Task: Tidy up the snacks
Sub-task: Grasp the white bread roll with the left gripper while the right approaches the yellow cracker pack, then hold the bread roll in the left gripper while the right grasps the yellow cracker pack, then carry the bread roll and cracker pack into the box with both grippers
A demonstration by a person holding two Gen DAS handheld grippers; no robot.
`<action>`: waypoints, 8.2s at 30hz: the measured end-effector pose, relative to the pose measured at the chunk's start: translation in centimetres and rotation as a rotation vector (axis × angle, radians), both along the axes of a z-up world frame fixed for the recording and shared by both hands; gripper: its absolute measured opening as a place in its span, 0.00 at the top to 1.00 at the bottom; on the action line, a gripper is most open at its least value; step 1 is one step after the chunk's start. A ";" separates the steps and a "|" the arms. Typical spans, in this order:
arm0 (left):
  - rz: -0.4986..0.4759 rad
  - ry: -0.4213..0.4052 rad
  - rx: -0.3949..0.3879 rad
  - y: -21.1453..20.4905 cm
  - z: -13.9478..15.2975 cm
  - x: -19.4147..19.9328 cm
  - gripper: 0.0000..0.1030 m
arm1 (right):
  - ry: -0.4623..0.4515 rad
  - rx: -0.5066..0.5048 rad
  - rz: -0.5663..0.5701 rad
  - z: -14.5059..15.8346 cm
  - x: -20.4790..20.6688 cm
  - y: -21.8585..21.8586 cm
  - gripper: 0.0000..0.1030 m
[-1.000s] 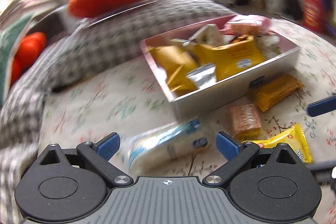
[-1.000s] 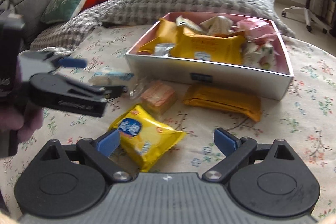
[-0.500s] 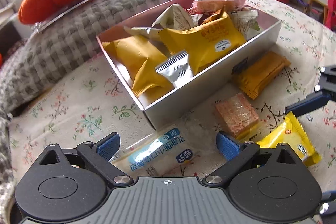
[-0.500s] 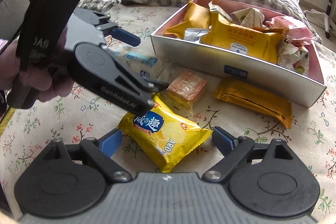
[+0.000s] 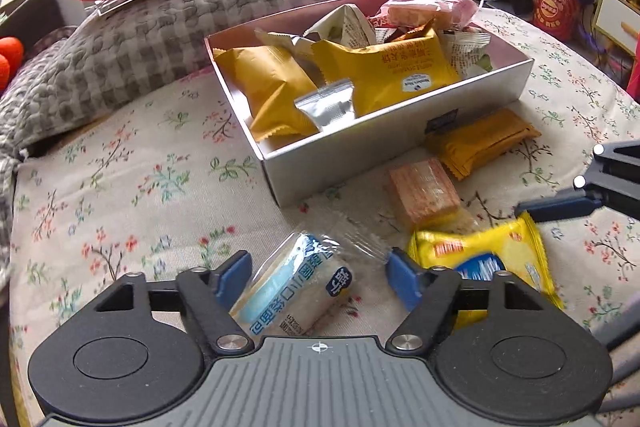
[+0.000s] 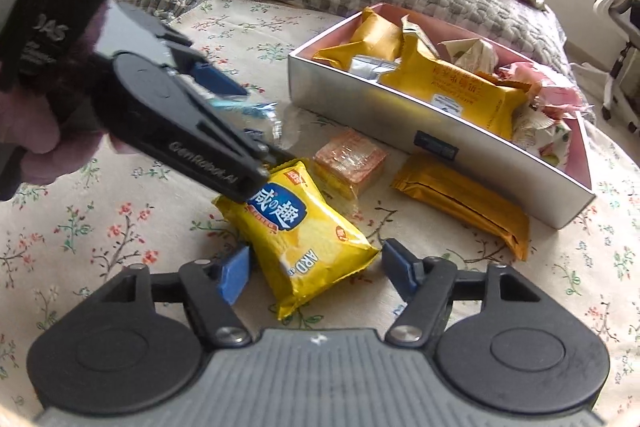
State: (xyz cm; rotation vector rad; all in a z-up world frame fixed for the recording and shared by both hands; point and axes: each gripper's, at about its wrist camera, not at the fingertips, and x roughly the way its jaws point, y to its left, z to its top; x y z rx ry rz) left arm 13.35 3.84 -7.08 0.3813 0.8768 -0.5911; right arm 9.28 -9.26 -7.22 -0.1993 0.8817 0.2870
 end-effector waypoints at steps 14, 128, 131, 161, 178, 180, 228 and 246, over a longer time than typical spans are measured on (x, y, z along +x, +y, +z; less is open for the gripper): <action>-0.082 0.041 0.033 -1.0 0.7 -4.3 0.30 | 0.008 0.058 -0.248 0.5 -0.2 -6.1 0.46; 0.365 0.143 -0.039 2.3 1.4 -4.3 0.81 | -0.019 -0.262 0.248 0.8 3.6 3.5 0.62; 0.368 0.145 -0.045 2.5 1.4 -4.4 0.81 | -0.017 -0.236 0.214 1.2 4.0 3.2 0.73; 0.381 0.159 -0.061 2.8 1.3 -4.1 0.81 | 0.015 -0.164 0.138 0.4 6.5 2.3 0.62; 0.396 0.155 -0.098 2.9 2.8 -3.8 0.82 | 0.068 0.020 0.001 3.3 3.0 -2.2 0.67; 0.397 0.144 -0.118 2.6 3.6 -3.3 0.83 | 0.059 0.036 -0.023 4.1 3.0 -3.2 0.68; 0.359 0.164 -0.044 1.7 2.7 -3.0 0.83 | 0.097 0.055 -0.030 3.2 3.8 -2.4 0.56; 0.389 0.110 -0.256 -1.4 7.6 4.9 0.83 | -0.015 0.174 -0.210 8.8 9.2 -8.0 0.56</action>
